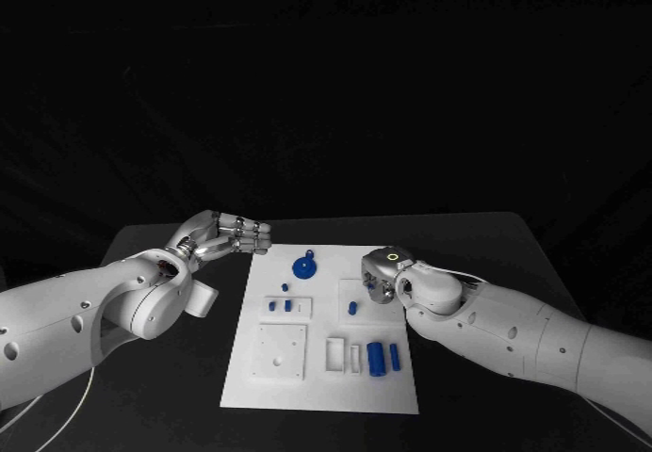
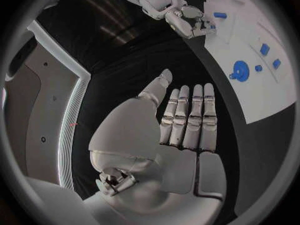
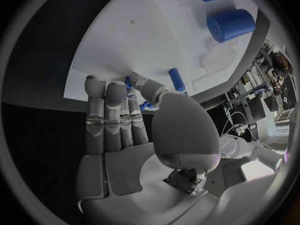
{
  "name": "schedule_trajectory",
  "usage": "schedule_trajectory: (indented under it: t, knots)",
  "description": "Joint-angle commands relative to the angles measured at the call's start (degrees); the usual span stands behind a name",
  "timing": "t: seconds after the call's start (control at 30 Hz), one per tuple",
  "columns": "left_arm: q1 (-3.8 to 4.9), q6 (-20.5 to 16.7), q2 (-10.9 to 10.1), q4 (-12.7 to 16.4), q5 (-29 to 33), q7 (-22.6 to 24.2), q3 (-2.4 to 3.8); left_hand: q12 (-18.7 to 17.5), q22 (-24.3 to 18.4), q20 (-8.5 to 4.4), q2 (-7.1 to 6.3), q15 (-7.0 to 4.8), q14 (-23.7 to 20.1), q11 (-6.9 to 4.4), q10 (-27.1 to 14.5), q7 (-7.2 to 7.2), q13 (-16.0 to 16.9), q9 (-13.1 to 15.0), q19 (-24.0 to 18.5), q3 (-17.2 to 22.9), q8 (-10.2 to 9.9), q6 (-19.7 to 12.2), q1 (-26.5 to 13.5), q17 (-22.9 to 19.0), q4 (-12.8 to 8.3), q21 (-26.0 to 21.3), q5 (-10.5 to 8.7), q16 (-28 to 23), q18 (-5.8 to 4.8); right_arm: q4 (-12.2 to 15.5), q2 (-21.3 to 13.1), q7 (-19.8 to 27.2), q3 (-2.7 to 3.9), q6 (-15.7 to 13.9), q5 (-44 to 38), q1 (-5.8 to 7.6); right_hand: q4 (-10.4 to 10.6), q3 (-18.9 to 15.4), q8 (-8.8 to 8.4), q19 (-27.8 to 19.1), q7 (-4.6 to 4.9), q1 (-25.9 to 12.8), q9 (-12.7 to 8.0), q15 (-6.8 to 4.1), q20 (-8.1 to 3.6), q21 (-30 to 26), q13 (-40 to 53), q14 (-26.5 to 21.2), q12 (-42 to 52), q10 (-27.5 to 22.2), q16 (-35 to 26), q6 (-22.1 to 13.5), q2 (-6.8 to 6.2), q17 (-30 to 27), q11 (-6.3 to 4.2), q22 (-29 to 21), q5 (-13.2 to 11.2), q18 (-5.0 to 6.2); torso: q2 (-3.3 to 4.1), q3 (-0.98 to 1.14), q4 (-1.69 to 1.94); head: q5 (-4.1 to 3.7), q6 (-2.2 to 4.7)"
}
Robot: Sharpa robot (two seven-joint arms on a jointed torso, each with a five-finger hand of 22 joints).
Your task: Assemble the parts on the task board
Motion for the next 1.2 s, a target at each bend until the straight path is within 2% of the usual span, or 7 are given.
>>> schedule_trajectory:
  t: [0.03, 0.2, 0.5, 0.67, 0.9, 1.07, 1.2]
  knots:
    - [0.08, 0.8, 0.15, -0.01, 0.62, 0.68, 0.06, 0.07, -0.18, -0.02, 0.68, 0.33, 0.1, 0.29, -0.02, 0.33, 0.06, 0.02, 0.32, 0.32, -0.01, -0.04, 0.1, -0.08, 0.12, 0.29, 0.36, -0.26, 0.31, -0.22, 0.08, -0.16, -0.41, 0.88, -1.54, -0.52, -0.52, -0.22, 0.07, 1.93, -0.17, 0.39, 0.17, -0.52, -0.66, 0.7, 0.24, 0.05, 0.3, 0.94, 0.21, 0.76, 0.98, 0.15, -0.24, 3.35, 0.16, -0.46, -0.01, 0.0, -0.06, 0.01, -0.05]
    - [0.08, 0.91, 0.15, -0.13, 0.66, 0.64, 0.06, 0.07, -0.18, -0.02, 0.68, 0.33, 0.1, 0.29, -0.02, 0.33, 0.06, 0.02, 0.32, 0.32, -0.01, -0.04, 0.1, -0.08, 0.12, 0.29, 0.36, -0.26, 0.31, -0.11, 0.04, -1.01, -0.48, -1.71, -2.29, -0.56, -1.27, 0.58, 0.01, 1.98, -0.39, -0.24, 0.13, -0.91, -1.17, 3.25, 0.23, 0.17, 0.26, 1.7, -0.09, 1.49, 0.96, 0.39, -0.46, 3.7, 0.14, -1.03, -0.02, 0.03, -0.07, 0.01, -0.03]
    - [0.08, 1.03, 0.19, -0.65, 0.81, 0.6, 0.06, 0.07, -0.39, -0.03, 0.67, 0.32, 0.08, 0.29, -0.04, 0.35, 0.06, 0.02, 0.3, 0.61, -0.02, -0.03, 0.07, -0.09, 0.02, 0.32, 0.49, -0.26, 0.29, 1.65, -0.93, -0.9, -0.31, -4.84, -1.81, -0.58, -1.38, 1.02, 0.04, 1.91, -0.46, -0.32, 0.14, -0.98, -1.25, 4.81, 0.24, 0.29, 0.28, 1.91, -0.24, 1.74, 0.83, 0.49, -0.52, 3.88, -0.2, -1.21, -0.08, 0.02, -0.14, 0.05, 0.13]
    - [0.09, 1.16, 0.24, -1.19, 0.96, 0.54, 0.06, 0.07, -0.58, -0.02, 0.58, 0.37, -0.04, 0.33, -0.13, 0.37, 0.06, 0.02, 0.36, 0.75, -0.02, -0.09, -0.03, -0.09, 0.04, 0.39, 0.51, -0.27, 0.33, 3.29, -1.8, -0.31, 0.64, -5.3, -0.56, -0.56, -1.32, 1.01, 0.04, 1.86, -0.49, -0.33, 0.15, -0.99, -1.27, 5.14, 0.23, 0.31, 0.28, 1.97, -0.28, 1.84, 0.82, 0.54, -0.56, 3.91, -0.4, -1.23, -0.07, 0.01, -0.19, 0.05, 0.29]
    - [0.1, 1.21, 0.25, -1.9, 1.07, 0.37, 0.06, 0.06, -0.59, -0.03, 0.56, 0.37, -0.05, 0.33, -0.18, 0.37, 0.06, 0.03, 0.39, 0.75, -0.02, -0.1, -0.02, -0.09, 0.04, 0.41, 0.5, -0.26, 0.34, 6.35, -3.21, 0.28, 2.81, -5.08, 1.8, -0.54, -1.26, 0.9, 0.02, 1.83, -0.5, -0.29, 0.14, -1.01, -1.29, 5.4, 0.22, 0.32, 0.26, 1.96, -0.3, 1.87, 0.82, 0.58, -0.57, 3.93, -0.36, -1.25, -0.02, 0.09, -0.13, 0.01, 0.42]
    - [0.11, 1.22, 0.28, -2.21, 1.2, 0.32, 0.06, 0.07, -0.73, 0.02, 0.5, 0.41, -0.16, 0.39, -0.28, 0.41, 0.06, 0.02, 0.4, 0.76, -0.03, -0.19, -0.01, -0.09, 0.12, 0.41, 0.53, -0.27, 0.39, 8.3, -4.06, 0.46, 3.79, -5.19, 2.76, -0.53, -1.23, 0.85, 0.02, 1.78, -0.5, -0.26, 0.13, -1.01, -1.29, 5.55, 0.22, 0.31, 0.27, 1.93, -0.32, 1.85, 0.85, 0.59, -0.57, 3.96, -0.32, -1.24, -0.08, 0.0, -0.2, 0.03, 0.47]
    - [0.11, 1.15, 0.41, -2.53, 1.29, 0.36, 0.06, 0.07, -0.79, 0.04, 0.52, 0.44, -0.22, 0.4, -0.3, 0.42, 0.06, 0.03, 0.4, 0.73, -0.02, -0.21, -0.07, -0.09, 0.22, 0.42, 0.51, -0.27, 0.4, 10.58, -4.51, 1.08, 4.35, -5.91, 4.25, -0.54, -1.18, 0.82, 0.02, 1.75, -0.48, -0.25, 0.13, -1.02, -1.31, 5.61, 0.22, 0.31, 0.26, 1.92, -0.35, 1.84, 0.87, 0.62, -0.55, 3.96, -0.2, -1.18, -0.09, 0.02, -0.22, 0.37, 0.57]
